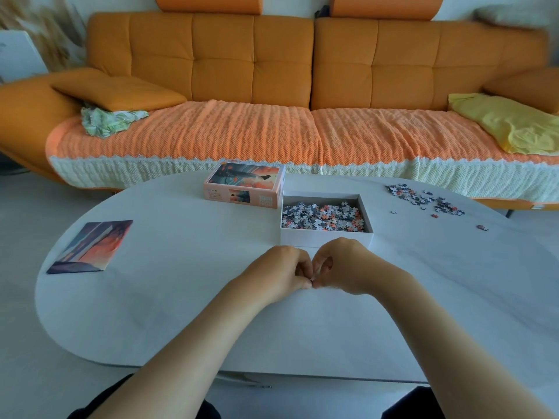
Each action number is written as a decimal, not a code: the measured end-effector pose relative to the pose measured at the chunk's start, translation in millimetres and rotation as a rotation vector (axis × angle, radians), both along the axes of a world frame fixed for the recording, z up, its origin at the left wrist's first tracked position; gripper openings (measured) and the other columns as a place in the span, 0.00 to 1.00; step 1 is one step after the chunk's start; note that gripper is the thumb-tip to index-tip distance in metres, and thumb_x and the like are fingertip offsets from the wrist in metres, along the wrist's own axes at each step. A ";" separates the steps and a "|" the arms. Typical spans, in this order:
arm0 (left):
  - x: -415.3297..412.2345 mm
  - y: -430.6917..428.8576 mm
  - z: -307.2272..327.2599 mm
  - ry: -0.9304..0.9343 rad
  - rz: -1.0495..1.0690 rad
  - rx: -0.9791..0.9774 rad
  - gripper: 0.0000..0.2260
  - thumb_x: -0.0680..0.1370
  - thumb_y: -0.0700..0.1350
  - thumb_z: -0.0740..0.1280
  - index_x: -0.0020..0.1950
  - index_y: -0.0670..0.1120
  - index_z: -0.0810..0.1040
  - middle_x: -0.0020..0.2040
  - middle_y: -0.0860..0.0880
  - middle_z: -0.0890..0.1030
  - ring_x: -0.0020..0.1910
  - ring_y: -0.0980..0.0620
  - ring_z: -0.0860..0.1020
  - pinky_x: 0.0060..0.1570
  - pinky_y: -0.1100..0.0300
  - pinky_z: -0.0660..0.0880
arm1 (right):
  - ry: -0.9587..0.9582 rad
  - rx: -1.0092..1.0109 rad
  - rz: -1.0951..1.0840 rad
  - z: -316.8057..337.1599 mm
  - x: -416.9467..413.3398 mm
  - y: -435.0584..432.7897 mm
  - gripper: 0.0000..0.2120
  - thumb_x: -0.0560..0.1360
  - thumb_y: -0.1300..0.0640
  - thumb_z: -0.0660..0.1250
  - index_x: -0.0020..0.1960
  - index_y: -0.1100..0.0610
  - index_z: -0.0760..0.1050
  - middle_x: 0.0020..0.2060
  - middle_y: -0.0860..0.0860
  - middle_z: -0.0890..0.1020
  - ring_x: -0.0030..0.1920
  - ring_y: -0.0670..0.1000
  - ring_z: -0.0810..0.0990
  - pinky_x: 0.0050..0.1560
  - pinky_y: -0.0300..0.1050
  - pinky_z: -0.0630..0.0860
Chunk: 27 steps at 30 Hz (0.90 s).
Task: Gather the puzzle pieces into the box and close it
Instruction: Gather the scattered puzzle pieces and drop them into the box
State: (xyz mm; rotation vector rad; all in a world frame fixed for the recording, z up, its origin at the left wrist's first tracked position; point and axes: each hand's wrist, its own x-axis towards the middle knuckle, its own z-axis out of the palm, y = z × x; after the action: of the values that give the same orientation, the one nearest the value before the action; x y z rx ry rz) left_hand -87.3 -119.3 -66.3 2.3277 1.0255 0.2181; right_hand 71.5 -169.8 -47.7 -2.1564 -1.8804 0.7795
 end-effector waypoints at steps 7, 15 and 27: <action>-1.4 7.7 1.0 0.008 -0.007 0.012 0.05 0.71 0.46 0.73 0.40 0.53 0.78 0.38 0.56 0.79 0.39 0.57 0.78 0.41 0.59 0.76 | -0.029 -0.020 0.051 -1.4 3.1 1.8 0.03 0.69 0.51 0.75 0.38 0.44 0.83 0.37 0.43 0.82 0.41 0.47 0.80 0.41 0.41 0.80; 2.9 34.7 16.5 -0.312 0.121 0.159 0.05 0.75 0.46 0.72 0.42 0.53 0.78 0.39 0.58 0.79 0.33 0.65 0.73 0.33 0.72 0.65 | -0.118 0.069 0.091 6.5 13.6 2.3 0.07 0.71 0.57 0.68 0.39 0.46 0.81 0.40 0.43 0.82 0.43 0.46 0.81 0.47 0.45 0.81; 33.0 64.8 -4.7 -0.243 0.153 0.471 0.06 0.78 0.49 0.69 0.49 0.51 0.84 0.44 0.53 0.82 0.49 0.48 0.75 0.45 0.55 0.73 | -0.151 0.583 -0.201 9.9 49.6 29.2 0.06 0.76 0.56 0.67 0.48 0.50 0.84 0.45 0.45 0.82 0.43 0.47 0.77 0.42 0.43 0.74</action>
State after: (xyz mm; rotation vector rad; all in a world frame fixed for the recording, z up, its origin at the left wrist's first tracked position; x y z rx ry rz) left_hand -54.3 -54.5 -71.1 2.5428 1.1184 0.8626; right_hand 121.1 -140.6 -37.8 -2.0075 -1.6437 0.0137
